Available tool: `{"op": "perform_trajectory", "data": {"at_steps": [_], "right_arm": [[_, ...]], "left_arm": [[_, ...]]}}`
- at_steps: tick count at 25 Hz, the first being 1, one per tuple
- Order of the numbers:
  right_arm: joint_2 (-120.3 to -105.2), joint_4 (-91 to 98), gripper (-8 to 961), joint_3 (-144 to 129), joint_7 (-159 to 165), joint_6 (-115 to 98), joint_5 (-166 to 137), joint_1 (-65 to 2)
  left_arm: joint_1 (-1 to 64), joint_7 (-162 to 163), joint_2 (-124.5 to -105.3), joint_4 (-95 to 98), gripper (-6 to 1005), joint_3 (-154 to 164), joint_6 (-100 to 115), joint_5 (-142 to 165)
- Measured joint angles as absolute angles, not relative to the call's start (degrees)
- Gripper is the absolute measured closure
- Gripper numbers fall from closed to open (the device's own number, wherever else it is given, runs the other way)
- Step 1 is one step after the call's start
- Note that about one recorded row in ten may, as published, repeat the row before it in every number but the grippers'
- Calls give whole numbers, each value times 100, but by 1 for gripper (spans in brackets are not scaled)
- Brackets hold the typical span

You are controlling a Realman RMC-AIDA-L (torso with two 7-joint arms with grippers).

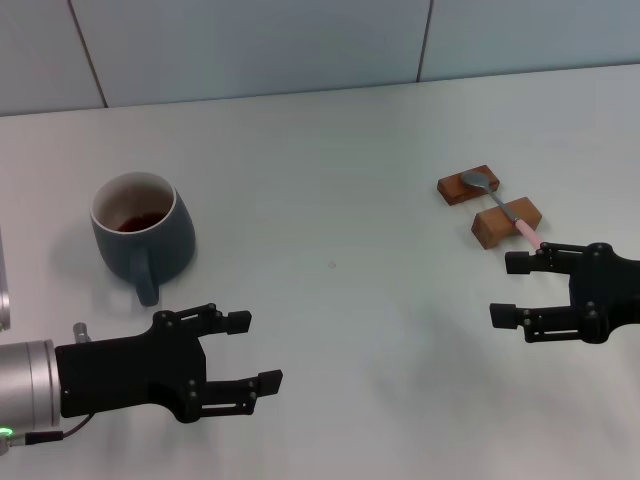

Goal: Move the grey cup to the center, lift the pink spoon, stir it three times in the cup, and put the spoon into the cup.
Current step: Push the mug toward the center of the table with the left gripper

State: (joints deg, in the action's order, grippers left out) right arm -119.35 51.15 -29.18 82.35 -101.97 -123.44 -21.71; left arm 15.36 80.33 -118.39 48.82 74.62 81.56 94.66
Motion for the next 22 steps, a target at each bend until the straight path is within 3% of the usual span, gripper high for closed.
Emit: {"op": "perform_trajectory", "data": {"at_steps": [17, 22], "right_arm": [[-11936, 5115, 113, -2918, 8235, -10207, -12332, -2134], [-11936, 5115, 113, -2918, 8240, -10241, -12338, -2128]], "left_arm": [[1269, 7395, -11855, 4973, 157, 6537, 8251, 8602], [1245, 6364, -11866, 4504, 204, 5530, 7923, 7764]]}}
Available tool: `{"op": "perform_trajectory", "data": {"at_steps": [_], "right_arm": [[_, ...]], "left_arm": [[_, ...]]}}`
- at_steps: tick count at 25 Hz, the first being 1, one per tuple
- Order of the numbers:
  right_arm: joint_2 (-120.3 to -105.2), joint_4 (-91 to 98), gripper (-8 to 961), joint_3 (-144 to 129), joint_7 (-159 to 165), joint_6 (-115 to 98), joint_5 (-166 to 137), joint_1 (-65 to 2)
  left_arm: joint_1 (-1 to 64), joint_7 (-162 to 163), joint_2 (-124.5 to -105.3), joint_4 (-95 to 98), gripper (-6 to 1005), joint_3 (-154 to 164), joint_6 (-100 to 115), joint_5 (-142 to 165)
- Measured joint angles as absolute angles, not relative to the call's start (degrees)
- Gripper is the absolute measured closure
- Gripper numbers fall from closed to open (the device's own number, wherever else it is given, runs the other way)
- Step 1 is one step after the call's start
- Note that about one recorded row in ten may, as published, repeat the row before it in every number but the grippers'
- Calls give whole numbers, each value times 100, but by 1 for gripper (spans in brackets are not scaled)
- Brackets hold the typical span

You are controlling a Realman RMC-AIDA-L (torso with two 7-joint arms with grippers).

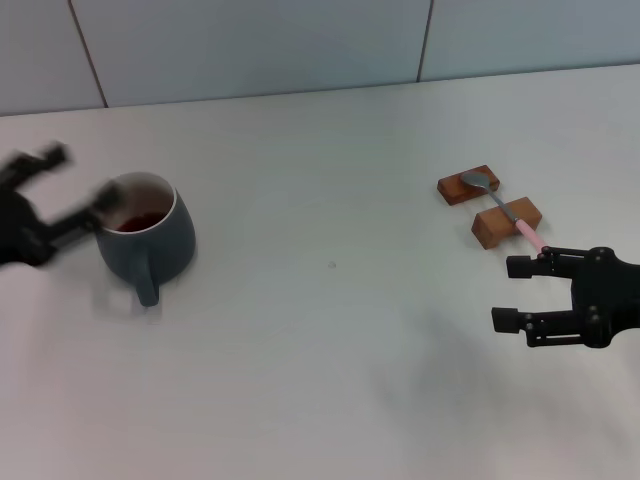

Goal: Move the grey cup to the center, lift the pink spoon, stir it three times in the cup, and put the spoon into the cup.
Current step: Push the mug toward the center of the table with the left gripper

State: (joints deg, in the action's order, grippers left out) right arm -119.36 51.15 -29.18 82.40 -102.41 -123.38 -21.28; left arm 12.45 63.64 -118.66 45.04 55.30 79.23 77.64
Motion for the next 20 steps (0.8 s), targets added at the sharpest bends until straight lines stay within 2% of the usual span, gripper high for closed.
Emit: {"op": "perform_trajectory", "data": {"at_steps": [3, 7, 10, 11, 14, 18, 19, 20], "right_arm": [[-11936, 5115, 114, -2918, 8244, -10256, -12330, -2118], [-11935, 5118, 114, -2916, 8313, -10267, -12322, -2126], [-11935, 5137, 114, -2914, 8341, -10266, -12321, -2132], [-11935, 5146, 114, -2919, 8357, -10268, -12320, -2135], [-11930, 5163, 114, -2919, 8380, -10275, -12319, -2143], [-11928, 5168, 114, -2918, 8387, -10282, -12319, -2150], [-11925, 5168, 114, -2918, 8388, -10283, -12321, -2153], [-11921, 5168, 114, -2918, 8388, -10283, -12325, -2158]], "left_arm": [[1309, 5784, -11875, 4157, 231, 5169, 7710, 7441], [1820, 2049, -11909, 1992, 269, 4757, 7170, 5567], [1820, 2049, -11909, 1992, 297, 4757, 7170, 5567], [2360, -316, -11919, 607, 306, 4731, 7117, 4852], [2692, -1422, -11920, -73, 540, 4693, 7108, 4474], [2692, -1422, -11920, -73, 659, 4693, 7108, 4474], [2962, -2056, -11918, -556, 689, 4390, 7112, 4392], [2962, -2056, -11918, -556, 718, 4390, 7112, 4392]]}}
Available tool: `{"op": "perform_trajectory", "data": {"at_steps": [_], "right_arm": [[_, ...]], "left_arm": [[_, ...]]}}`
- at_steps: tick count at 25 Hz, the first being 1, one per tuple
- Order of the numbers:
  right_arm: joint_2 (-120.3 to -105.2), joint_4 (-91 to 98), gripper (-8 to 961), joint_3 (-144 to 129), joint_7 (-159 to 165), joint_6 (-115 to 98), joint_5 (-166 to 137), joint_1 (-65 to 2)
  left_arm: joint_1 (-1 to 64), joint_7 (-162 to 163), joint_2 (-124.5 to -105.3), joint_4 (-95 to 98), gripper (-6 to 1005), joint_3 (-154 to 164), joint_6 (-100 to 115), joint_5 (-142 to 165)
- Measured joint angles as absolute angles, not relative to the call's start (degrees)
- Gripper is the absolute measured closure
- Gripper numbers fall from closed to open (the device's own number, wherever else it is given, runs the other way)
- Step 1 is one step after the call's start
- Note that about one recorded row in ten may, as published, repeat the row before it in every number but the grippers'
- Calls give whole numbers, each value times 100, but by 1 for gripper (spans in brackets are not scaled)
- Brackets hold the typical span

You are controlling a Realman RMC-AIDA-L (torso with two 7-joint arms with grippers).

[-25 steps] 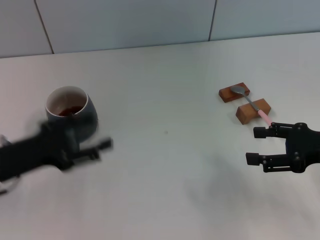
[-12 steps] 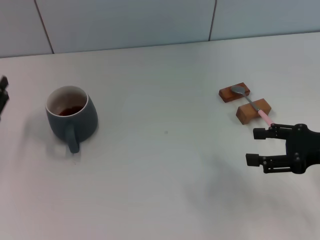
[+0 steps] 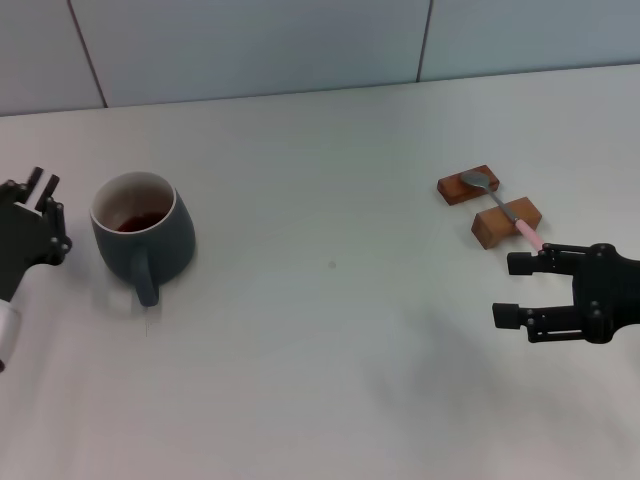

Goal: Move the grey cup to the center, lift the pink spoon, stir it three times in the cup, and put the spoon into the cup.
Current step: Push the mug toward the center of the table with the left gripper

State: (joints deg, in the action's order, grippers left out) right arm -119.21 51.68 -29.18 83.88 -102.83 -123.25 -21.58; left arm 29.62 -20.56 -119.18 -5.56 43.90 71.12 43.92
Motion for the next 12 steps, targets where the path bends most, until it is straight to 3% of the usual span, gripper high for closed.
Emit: {"op": "perform_trajectory", "data": {"at_steps": [6, 12], "right_arm": [[-11918, 5169, 114, -2918, 8392, -10282, -12335, -2174], [-11909, 5168, 113, -2918, 8393, -10267, -12347, -2180]], "left_arm": [[3103, -2148, -11918, -759, 937, 4298, 7034, 4763], [3294, -2152, -11917, -1026, 1000, 4282, 6891, 4850]]}}
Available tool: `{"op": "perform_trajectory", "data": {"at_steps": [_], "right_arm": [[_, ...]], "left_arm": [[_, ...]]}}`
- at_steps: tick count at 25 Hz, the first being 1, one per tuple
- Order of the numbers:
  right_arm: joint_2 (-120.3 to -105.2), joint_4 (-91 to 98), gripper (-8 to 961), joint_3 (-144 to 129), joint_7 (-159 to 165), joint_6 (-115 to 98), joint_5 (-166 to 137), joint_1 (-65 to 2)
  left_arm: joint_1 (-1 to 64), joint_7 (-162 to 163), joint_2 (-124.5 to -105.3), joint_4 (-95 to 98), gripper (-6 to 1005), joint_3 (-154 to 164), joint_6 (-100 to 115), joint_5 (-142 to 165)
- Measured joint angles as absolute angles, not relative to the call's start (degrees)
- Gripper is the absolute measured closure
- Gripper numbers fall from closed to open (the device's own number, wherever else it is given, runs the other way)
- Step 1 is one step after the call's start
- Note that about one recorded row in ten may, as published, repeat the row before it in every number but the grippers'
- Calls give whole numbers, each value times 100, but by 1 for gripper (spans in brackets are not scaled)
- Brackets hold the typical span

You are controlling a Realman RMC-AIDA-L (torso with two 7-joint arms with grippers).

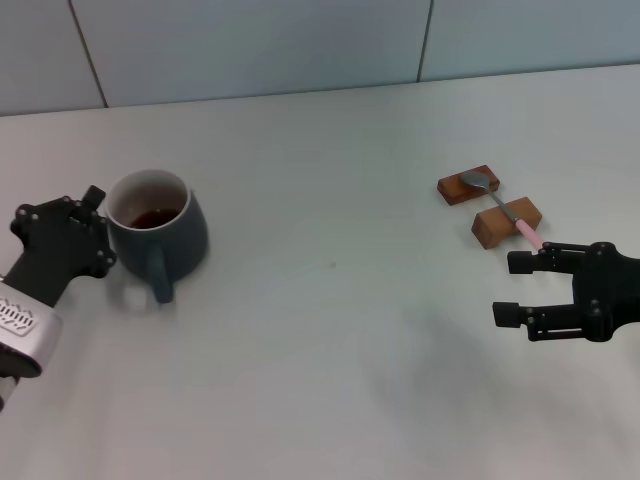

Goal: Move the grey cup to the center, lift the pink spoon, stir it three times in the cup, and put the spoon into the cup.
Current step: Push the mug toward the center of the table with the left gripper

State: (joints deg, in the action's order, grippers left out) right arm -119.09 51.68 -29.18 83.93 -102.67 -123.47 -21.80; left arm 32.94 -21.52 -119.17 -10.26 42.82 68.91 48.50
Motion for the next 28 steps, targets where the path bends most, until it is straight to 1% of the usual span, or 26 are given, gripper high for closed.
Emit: {"op": "perform_trajectory", "data": {"at_steps": [7, 15, 28], "right_arm": [[-11909, 5168, 114, -2918, 8382, -10262, -12349, -2180], [-11905, 5168, 115, -2918, 8371, -10272, -12356, -2169], [-11902, 5177, 116, -2918, 8370, -10327, -12366, -2125]], "left_arm": [[3536, -2164, -11918, -1507, 995, 3803, 6864, 5549], [3559, -2171, -11918, -1965, 989, 2125, 6803, 7600], [3680, -1956, -11918, -2427, 979, 1045, 6334, 9669]]}}
